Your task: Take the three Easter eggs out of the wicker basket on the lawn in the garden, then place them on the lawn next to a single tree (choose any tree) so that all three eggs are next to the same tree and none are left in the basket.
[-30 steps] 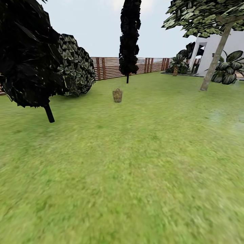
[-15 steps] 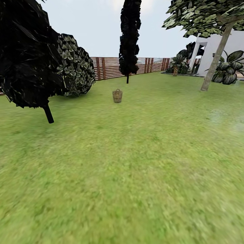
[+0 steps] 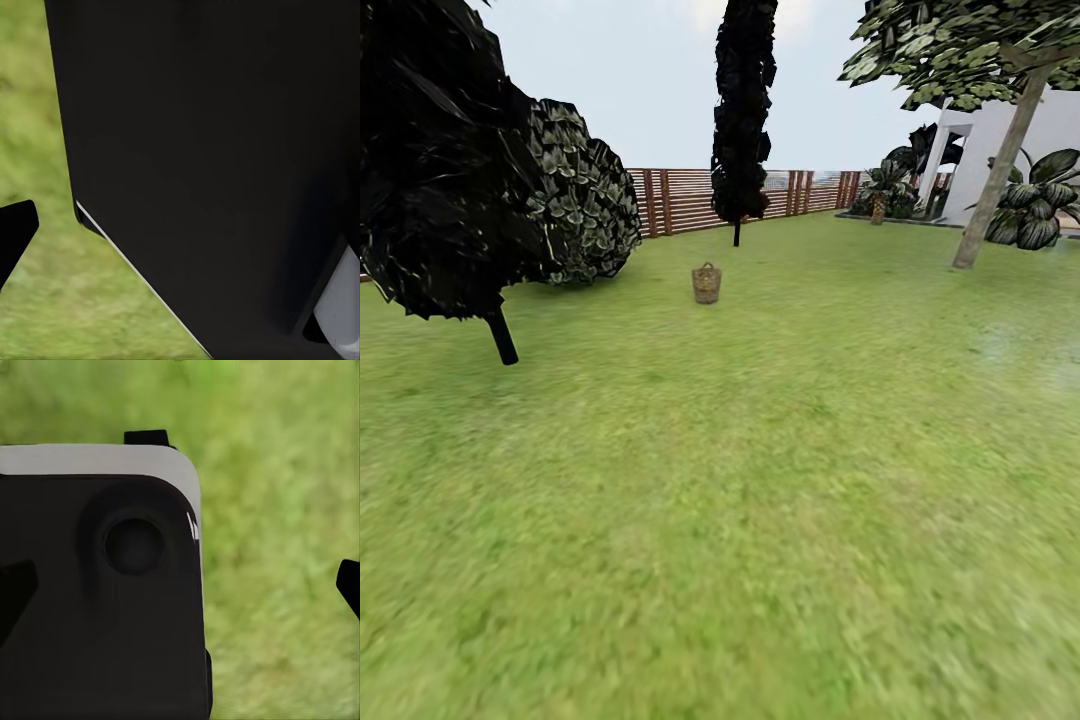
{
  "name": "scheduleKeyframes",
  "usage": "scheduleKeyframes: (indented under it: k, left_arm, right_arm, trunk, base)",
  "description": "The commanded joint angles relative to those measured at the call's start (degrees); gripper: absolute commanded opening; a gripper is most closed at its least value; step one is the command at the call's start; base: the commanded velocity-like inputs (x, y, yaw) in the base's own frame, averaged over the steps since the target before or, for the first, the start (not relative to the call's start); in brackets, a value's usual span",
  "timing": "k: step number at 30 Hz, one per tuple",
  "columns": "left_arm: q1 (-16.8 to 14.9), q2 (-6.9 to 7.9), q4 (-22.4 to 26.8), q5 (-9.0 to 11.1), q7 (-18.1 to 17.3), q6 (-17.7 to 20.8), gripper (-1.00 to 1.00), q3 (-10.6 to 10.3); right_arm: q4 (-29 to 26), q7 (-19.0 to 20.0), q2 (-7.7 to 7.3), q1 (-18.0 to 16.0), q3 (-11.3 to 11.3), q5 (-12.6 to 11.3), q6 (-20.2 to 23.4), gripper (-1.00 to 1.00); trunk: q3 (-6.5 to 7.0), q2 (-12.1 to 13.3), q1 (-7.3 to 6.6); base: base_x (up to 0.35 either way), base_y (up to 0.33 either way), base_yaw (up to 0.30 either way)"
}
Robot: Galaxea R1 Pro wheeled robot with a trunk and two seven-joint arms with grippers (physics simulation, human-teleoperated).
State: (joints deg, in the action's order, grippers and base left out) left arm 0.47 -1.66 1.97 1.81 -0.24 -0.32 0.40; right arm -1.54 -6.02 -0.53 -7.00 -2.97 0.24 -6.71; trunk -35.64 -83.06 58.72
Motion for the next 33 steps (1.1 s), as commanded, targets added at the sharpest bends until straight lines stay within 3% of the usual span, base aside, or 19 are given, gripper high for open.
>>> scheduleKeyframes:
  k: [1,11,33]
  left_arm:
    - [0.03,-0.01,0.09,0.17,-0.02,-0.03,1.00,0.03]
    - [0.01,-0.01,0.05,0.21,-0.02,0.05,1.00,0.04]
    - [0.00,-0.01,0.05,0.20,-0.02,0.05,1.00,0.04]
  right_arm:
    - [0.07,-0.04,0.01,-0.03,-0.28,0.03,-0.24,1.00]
    - [0.07,-0.04,0.01,-0.03,-0.28,0.03,-0.24,1.00]
    - [0.05,-0.04,0.01,-0.03,-0.28,0.03,-0.24,1.00]
  trunk:
    - [-0.04,-0.02,0.01]
    - [-0.04,-0.02,0.01]
    - [-0.04,-0.02,0.01]
  base:
    - [0.114,0.000,0.000]
    - [0.207,0.000,0.000]
    - [0.336,0.000,0.000]
